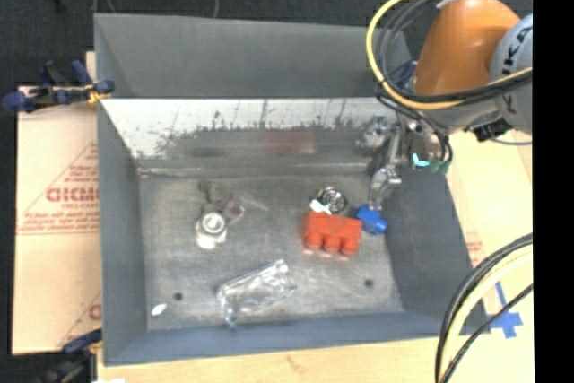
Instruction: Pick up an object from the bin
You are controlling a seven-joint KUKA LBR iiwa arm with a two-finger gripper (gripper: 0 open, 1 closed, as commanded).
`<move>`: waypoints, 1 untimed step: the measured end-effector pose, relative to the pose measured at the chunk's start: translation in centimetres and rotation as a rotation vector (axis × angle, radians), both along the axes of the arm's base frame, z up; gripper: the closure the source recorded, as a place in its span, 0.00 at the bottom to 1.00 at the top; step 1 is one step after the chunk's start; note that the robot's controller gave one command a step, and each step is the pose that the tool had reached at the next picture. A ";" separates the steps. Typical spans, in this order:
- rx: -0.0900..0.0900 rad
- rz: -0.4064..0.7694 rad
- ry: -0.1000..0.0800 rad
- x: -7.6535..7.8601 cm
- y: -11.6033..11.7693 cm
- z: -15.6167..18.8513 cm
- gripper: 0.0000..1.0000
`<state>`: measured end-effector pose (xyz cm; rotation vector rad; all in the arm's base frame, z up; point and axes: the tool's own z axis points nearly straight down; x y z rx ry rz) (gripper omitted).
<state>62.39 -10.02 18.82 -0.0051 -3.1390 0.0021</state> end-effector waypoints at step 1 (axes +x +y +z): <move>-0.002 0.063 -0.017 -2.8 1.2 -9.4 0.00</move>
Offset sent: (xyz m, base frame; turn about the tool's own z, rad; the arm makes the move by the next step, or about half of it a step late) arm -0.0383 0.0154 -0.1182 -0.0674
